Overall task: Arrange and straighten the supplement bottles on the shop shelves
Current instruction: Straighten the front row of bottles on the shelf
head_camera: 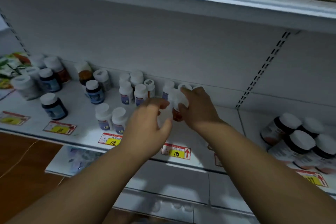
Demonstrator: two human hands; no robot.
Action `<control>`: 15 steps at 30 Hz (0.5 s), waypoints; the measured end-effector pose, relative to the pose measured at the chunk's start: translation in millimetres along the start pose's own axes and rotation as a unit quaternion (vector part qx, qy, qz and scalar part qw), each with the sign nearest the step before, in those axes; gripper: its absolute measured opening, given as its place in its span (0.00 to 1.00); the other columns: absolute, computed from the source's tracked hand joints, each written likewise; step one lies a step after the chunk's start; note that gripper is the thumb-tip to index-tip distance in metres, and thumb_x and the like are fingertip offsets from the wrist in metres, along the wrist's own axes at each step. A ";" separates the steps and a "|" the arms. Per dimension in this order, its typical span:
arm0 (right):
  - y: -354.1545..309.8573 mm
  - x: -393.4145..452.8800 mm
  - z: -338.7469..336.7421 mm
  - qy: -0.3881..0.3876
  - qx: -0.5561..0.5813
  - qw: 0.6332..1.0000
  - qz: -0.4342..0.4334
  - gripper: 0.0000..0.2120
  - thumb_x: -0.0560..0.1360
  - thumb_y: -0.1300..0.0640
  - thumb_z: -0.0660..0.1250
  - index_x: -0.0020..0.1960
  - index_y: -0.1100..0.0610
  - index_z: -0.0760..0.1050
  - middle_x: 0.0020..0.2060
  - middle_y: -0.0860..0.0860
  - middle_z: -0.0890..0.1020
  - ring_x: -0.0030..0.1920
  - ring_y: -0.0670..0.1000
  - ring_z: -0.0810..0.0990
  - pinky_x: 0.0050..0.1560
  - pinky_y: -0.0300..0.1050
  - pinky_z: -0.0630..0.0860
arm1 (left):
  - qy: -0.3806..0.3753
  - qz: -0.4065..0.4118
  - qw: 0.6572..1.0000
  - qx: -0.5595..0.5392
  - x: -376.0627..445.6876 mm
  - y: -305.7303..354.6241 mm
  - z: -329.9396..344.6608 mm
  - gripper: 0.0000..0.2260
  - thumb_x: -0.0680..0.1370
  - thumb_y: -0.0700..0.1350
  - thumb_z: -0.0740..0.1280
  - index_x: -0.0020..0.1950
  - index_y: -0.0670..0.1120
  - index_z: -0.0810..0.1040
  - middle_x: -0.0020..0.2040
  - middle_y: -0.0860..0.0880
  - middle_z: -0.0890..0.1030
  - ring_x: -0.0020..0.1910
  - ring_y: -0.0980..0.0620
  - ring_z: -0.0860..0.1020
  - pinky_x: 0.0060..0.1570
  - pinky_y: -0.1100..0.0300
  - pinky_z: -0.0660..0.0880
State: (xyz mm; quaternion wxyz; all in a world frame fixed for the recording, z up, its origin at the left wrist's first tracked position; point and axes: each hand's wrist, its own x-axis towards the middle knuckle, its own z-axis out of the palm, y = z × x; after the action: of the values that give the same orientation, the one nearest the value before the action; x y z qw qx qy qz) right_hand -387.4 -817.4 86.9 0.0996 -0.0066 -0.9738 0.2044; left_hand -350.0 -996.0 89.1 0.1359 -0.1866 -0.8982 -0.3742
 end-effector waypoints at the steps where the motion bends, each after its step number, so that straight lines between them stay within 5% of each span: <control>1: -0.7 4.1 5.5 0.005 -0.012 1.000 0.010 0.25 0.76 0.51 0.65 0.72 0.53 0.68 0.64 0.60 0.68 0.63 0.60 0.69 0.62 0.48 0.67 | -0.010 0.006 1.000 0.002 7.6 -4.9 -2.1 0.16 0.74 0.51 0.67 0.61 0.52 0.74 0.55 0.53 0.76 0.52 0.55 0.74 0.48 0.59 0.72; 7: -3.2 7.5 37.3 0.054 -0.007 0.998 0.040 0.16 0.73 0.55 0.69 0.58 0.58 0.72 0.54 0.58 0.75 0.52 0.60 0.74 0.49 0.53 0.73 | -0.054 0.056 0.997 -0.005 28.4 -33.3 -3.3 0.17 0.74 0.50 0.68 0.62 0.50 0.74 0.57 0.51 0.75 0.57 0.51 0.73 0.52 0.63 0.67; 12: -1.0 2.4 36.6 0.115 0.064 0.988 0.082 0.17 0.72 0.56 0.71 0.58 0.58 0.71 0.54 0.56 0.73 0.47 0.56 0.75 0.41 0.45 0.70 | -0.079 0.069 0.994 -0.041 39.6 -44.3 -6.0 0.16 0.74 0.51 0.68 0.62 0.52 0.73 0.55 0.56 0.73 0.58 0.54 0.72 0.53 0.64 0.66; 15: -2.2 -7.7 17.6 0.213 0.145 0.959 0.119 0.17 0.73 0.53 0.71 0.59 0.53 0.70 0.56 0.51 0.72 0.45 0.48 0.75 0.42 0.42 0.72 | -0.089 0.066 0.990 -0.083 45.5 -42.6 -11.1 0.19 0.74 0.60 0.63 0.63 0.56 0.72 0.55 0.59 0.72 0.55 0.59 0.71 0.51 0.64 0.66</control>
State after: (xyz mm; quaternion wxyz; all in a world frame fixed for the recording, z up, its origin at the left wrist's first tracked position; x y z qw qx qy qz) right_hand -383.2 -826.8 70.5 0.2792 -0.1511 -0.8821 0.3479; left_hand -408.1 -1021.1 87.7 0.0642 -0.2889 -0.8580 -0.4199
